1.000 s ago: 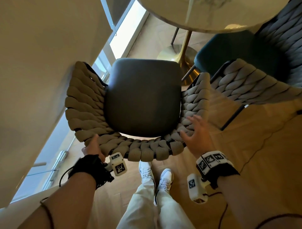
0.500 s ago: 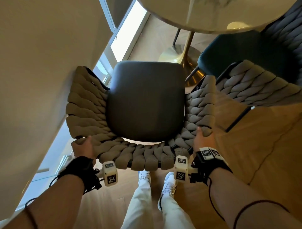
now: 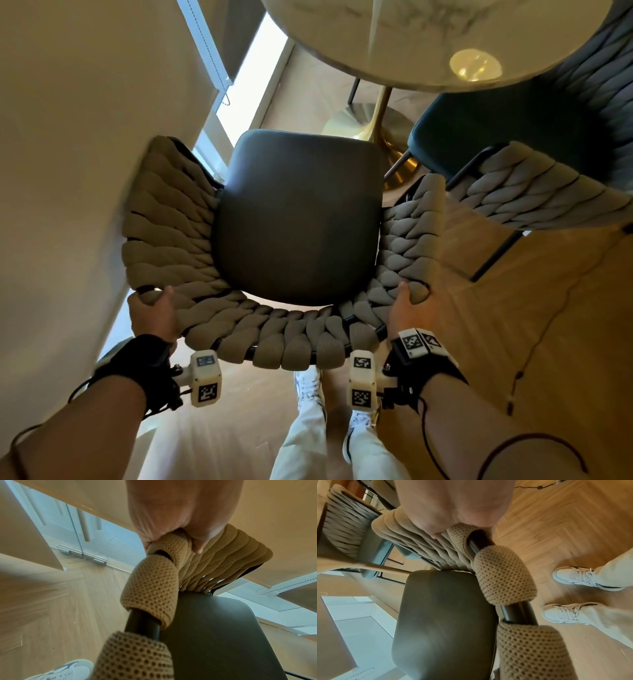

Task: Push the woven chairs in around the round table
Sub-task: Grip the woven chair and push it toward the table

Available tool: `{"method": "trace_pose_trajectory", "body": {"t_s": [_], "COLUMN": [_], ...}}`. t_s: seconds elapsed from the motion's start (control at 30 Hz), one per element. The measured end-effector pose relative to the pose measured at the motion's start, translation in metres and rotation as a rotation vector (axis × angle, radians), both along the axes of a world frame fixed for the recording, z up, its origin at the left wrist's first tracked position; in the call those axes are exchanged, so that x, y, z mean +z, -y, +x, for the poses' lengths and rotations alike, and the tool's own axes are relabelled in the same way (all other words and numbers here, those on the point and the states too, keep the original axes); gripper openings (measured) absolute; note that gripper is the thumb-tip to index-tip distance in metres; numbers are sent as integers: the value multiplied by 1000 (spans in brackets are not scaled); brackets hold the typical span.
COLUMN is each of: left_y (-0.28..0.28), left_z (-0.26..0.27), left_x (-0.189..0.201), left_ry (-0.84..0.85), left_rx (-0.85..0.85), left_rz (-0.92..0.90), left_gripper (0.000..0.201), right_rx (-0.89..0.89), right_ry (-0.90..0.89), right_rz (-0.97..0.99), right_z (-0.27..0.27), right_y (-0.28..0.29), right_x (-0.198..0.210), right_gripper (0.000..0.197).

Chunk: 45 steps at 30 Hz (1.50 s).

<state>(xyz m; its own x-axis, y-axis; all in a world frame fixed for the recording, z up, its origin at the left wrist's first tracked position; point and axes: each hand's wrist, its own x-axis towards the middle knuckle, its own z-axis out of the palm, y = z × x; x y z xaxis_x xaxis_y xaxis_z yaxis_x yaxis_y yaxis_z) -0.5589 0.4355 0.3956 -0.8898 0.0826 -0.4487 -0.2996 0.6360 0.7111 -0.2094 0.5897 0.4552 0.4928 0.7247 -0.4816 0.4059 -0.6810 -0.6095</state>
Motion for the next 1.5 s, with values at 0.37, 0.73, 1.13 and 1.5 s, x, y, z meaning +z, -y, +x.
{"method": "trace_pose_trajectory", "body": {"t_s": [0.37, 0.73, 1.13, 1.5], "left_y": [-26, -23, -26, -94], "left_z": [-32, -14, 10, 44], "left_x": [10, 11, 12, 19], "left_ry": [-69, -83, -60, -52], "left_rx": [13, 25, -58, -125], "left_rz": [37, 53, 18, 18], "left_gripper": [51, 58, 60, 49], "right_rx": [-35, -35, -84, -129], "right_ry": [-102, -152, -110, -97], "right_rz": [79, 91, 98, 154], "right_z": [-33, -22, 9, 44], "right_y": [2, -4, 18, -27], "right_x": [-2, -7, -1, -29], "right_gripper": [61, 54, 55, 60]}}
